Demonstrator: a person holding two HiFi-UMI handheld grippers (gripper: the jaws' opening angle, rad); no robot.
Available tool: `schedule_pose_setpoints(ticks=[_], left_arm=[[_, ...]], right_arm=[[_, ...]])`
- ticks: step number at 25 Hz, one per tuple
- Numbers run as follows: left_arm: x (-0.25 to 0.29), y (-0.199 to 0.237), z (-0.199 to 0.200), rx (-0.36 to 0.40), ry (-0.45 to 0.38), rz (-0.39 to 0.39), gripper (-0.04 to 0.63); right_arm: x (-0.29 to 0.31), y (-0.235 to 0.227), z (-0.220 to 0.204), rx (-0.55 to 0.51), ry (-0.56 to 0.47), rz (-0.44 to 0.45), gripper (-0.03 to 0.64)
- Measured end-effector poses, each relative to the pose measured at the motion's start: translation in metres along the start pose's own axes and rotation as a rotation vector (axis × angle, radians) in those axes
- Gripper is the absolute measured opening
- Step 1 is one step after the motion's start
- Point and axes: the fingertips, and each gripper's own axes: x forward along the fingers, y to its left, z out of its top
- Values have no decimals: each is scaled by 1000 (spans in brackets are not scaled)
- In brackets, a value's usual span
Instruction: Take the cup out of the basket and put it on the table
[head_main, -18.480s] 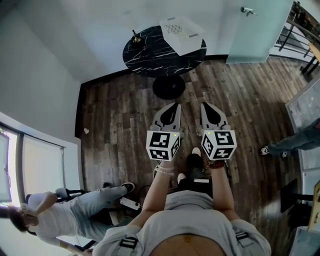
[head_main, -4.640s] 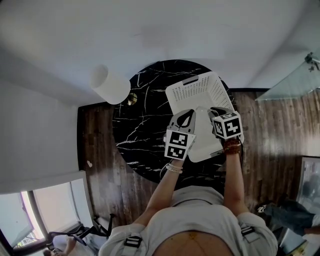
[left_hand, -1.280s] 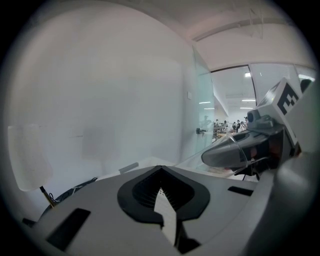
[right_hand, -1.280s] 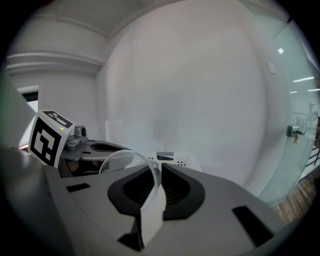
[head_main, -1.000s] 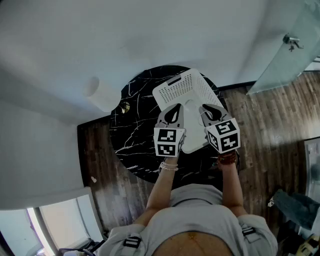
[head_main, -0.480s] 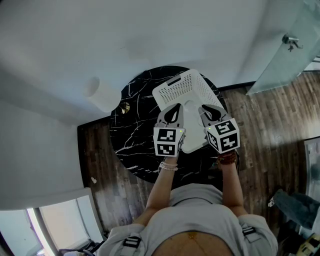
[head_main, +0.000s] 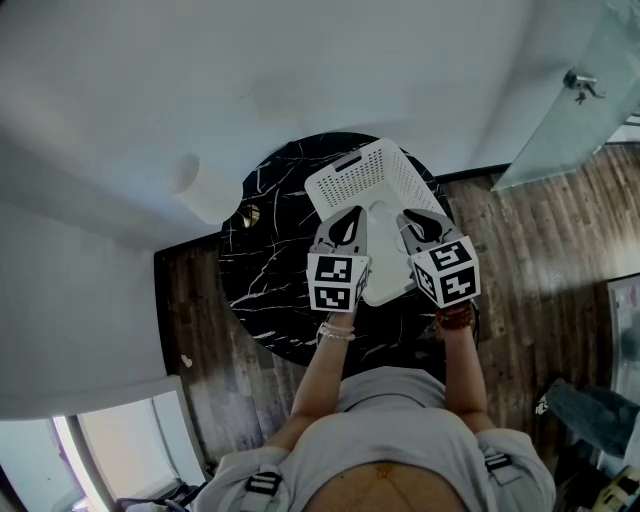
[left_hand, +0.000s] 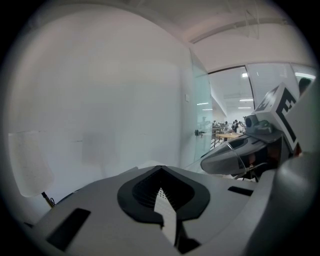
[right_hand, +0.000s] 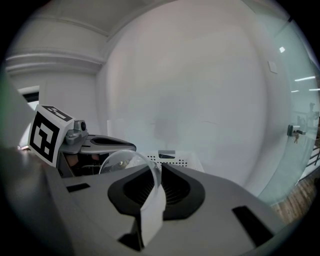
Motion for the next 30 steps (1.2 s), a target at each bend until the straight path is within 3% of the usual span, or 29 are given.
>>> schedule_pose_setpoints(ticks=[30], left_arm=[[-3, -1, 0, -3, -5, 5, 6]], right_arm=[[-3, 3, -4, -12, 17, 4, 43]])
